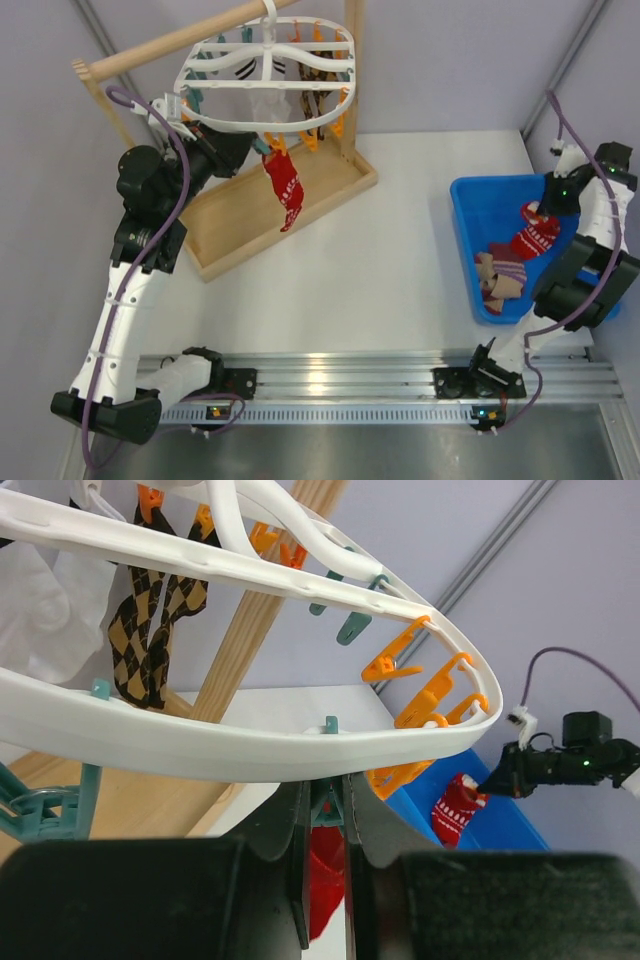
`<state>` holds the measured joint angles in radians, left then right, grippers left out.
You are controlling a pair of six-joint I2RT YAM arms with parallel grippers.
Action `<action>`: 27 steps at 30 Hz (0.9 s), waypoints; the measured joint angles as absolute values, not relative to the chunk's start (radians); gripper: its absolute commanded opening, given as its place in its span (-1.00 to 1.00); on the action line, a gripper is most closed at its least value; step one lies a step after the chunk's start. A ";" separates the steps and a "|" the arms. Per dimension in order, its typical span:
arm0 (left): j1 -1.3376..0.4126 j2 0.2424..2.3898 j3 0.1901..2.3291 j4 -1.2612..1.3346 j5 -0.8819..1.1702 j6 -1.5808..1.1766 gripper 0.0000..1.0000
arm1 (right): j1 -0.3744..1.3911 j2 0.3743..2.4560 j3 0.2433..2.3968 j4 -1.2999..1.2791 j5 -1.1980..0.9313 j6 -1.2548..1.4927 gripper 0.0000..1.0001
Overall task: Clip the socks to the hanger
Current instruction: Pick up the sock from the bin.
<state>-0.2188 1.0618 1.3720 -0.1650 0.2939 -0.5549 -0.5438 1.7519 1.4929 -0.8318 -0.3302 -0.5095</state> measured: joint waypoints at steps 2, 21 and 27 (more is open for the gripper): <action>-0.219 1.062 1.372 -0.165 0.294 -0.555 -1.00 | -0.551 1.721 1.564 -0.857 -0.387 -0.481 -1.00; -0.219 1.059 1.365 -0.126 0.294 -0.567 -1.00 | -0.044 1.177 1.351 -0.388 -0.772 0.413 -1.00; -0.219 1.065 1.365 -0.106 0.306 -0.571 -1.00 | 0.286 1.141 1.267 -0.254 -0.579 0.600 -1.00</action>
